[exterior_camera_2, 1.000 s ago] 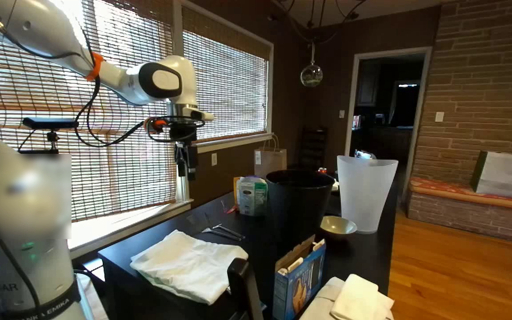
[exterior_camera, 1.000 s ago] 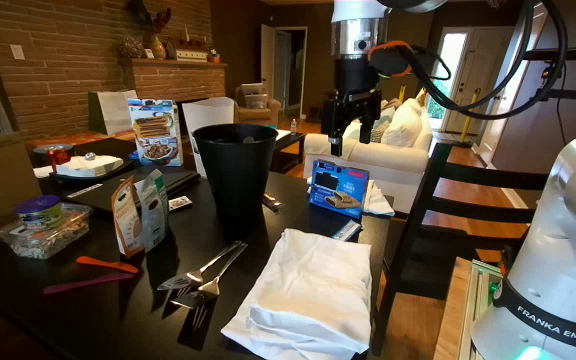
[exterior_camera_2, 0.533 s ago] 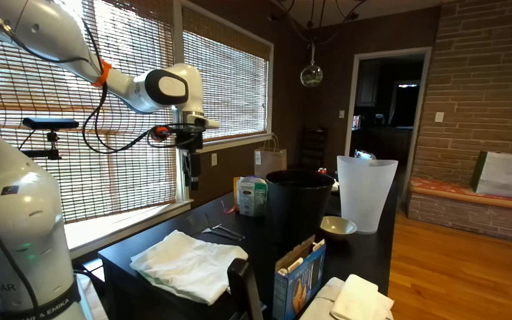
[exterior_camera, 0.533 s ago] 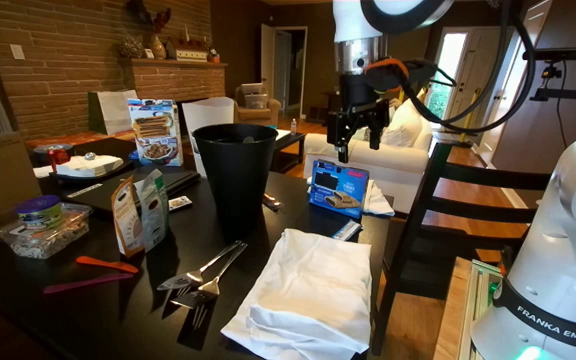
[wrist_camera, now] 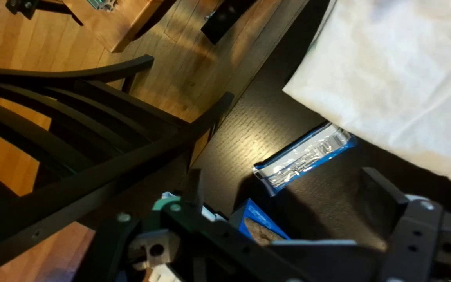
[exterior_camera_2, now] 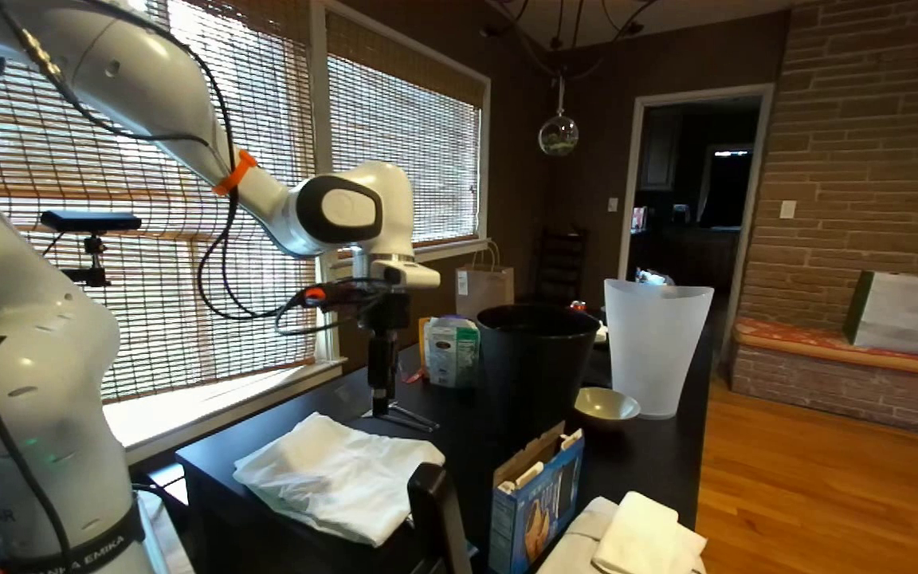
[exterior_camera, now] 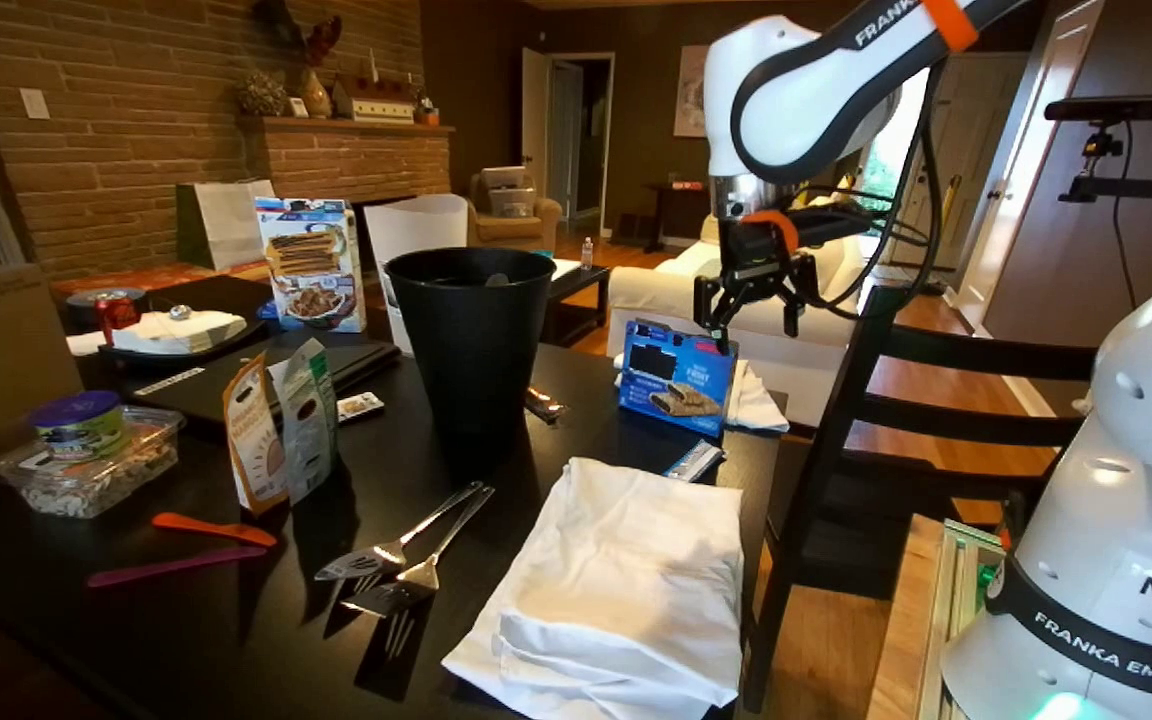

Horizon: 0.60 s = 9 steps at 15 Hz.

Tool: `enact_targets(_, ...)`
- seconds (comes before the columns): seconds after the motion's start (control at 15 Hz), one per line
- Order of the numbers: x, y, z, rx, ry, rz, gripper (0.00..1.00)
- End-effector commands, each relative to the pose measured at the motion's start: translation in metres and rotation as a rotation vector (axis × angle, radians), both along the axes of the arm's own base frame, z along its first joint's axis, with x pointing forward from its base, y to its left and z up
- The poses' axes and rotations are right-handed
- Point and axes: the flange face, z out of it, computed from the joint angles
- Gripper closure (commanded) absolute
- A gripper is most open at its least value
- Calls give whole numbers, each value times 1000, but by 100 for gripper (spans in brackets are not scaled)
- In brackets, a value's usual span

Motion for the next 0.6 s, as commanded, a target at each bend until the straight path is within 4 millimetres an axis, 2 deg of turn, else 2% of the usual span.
enact_targets(0.0,-4,-31,-31,18,39,-135,0)
enact_targets(0.07,-5,-22,-19,18,27,-79,0)
enact_targets(0.2,-7,-31,-31,31,50,-114,0)
enact_targets(0.53,-3,-32,-38,22,26,-127,0)
